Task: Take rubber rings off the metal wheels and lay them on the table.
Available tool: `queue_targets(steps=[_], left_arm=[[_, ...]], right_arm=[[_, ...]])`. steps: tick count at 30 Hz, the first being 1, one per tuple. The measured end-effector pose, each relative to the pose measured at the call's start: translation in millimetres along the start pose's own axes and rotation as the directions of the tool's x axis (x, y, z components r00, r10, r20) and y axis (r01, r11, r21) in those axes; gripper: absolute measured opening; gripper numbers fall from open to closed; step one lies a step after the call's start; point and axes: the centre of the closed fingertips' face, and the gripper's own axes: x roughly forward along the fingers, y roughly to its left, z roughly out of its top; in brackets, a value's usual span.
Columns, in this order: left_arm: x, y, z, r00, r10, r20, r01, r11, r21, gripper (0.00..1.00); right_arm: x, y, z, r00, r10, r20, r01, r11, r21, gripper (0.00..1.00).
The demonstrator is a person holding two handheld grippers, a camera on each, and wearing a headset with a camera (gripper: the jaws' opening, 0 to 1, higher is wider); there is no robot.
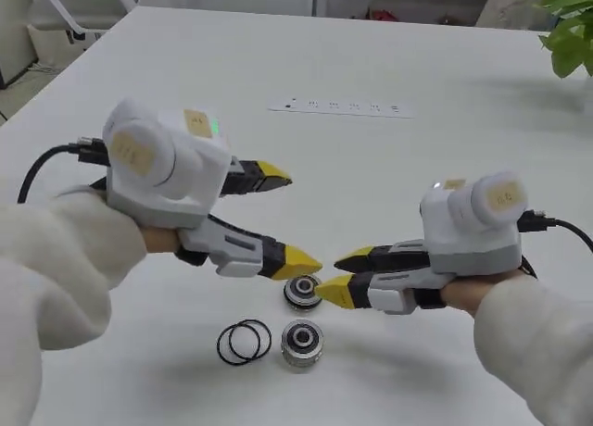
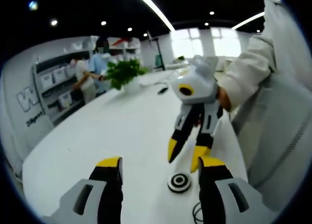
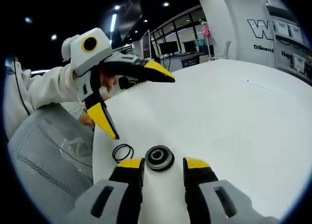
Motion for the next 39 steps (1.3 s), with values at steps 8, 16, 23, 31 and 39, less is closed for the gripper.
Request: queue_targets(steps=[8, 16, 23, 31, 39], left_arm=[[9.1, -9.8, -16.0, 0.9999, -0.005, -0.014, 0.005, 1.000, 0.000, 0.56], [16.2, -18.2, -26.6, 0.9994, -0.024, -0.026, 0.024, 0.999, -0.029, 0.45], [18.4, -14.4, -36.6, 0.9990, -0.004, -0.045, 0.002, 0.999, -0.053, 0.39], [23.6, -20.0, -47.9, 0.9972, -0.021, -0.072, 0.017, 0.998, -0.059, 0.28], [26.8, -21.4, -55.0, 0.9959, -0.025, -0.087, 0.018, 0.997, -0.078, 0.24]], right_arm=[[7.7, 4.4, -13.1, 0.9984, 0.007, -0.056, -0.010, 0.998, -0.068, 0.29], [10.4, 5.0, -17.0, 0.9967, -0.001, -0.081, -0.007, 0.995, -0.100, 0.29], [10.5, 3.8, -16.0, 0.9973, -0.012, -0.073, 0.004, 0.994, -0.111, 0.27], [10.9, 4.8, -17.5, 0.9971, -0.009, -0.076, 0.000, 0.992, -0.124, 0.25], [11.3, 5.3, -15.5, 0.9978, -0.003, -0.067, -0.005, 0.992, -0.130, 0.23]])
